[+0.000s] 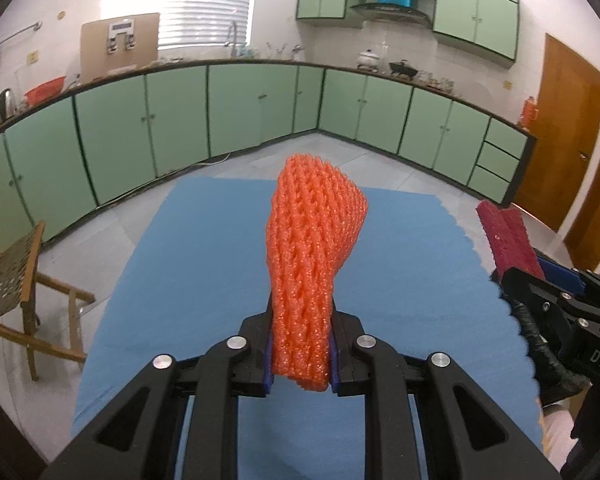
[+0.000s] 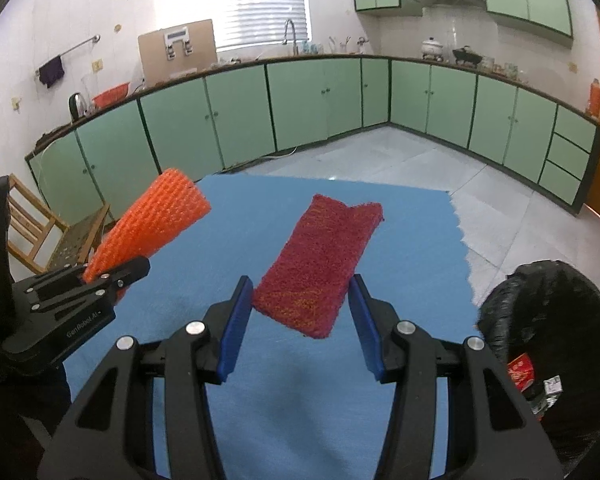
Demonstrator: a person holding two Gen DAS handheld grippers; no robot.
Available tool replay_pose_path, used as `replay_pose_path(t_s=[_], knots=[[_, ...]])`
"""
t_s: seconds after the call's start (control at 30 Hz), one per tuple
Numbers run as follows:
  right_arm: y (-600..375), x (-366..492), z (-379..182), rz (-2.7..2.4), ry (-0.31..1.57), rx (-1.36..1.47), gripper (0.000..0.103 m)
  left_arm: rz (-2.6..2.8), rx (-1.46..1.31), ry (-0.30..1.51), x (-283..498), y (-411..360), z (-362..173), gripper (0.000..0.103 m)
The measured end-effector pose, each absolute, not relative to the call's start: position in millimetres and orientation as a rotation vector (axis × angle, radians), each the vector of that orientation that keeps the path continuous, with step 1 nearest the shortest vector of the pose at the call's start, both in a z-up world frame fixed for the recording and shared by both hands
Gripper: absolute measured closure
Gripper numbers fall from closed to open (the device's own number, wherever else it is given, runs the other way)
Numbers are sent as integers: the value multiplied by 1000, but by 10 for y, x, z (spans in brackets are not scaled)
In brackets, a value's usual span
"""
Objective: Collect trash
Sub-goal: 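Carry the mesh sleeve and red pad over the bin and open both grippers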
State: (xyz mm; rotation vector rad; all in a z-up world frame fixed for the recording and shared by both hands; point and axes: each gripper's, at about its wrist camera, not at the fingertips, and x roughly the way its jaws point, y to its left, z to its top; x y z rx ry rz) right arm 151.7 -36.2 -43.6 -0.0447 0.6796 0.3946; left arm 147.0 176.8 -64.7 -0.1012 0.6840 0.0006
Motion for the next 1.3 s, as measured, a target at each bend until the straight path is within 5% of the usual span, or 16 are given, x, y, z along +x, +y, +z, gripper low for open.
replay_pose_path(t_s=[1.3], knots=[[-3137,1283,-803,-40,687,54,56,-475,71,702,1995,-1093,-680,83]])
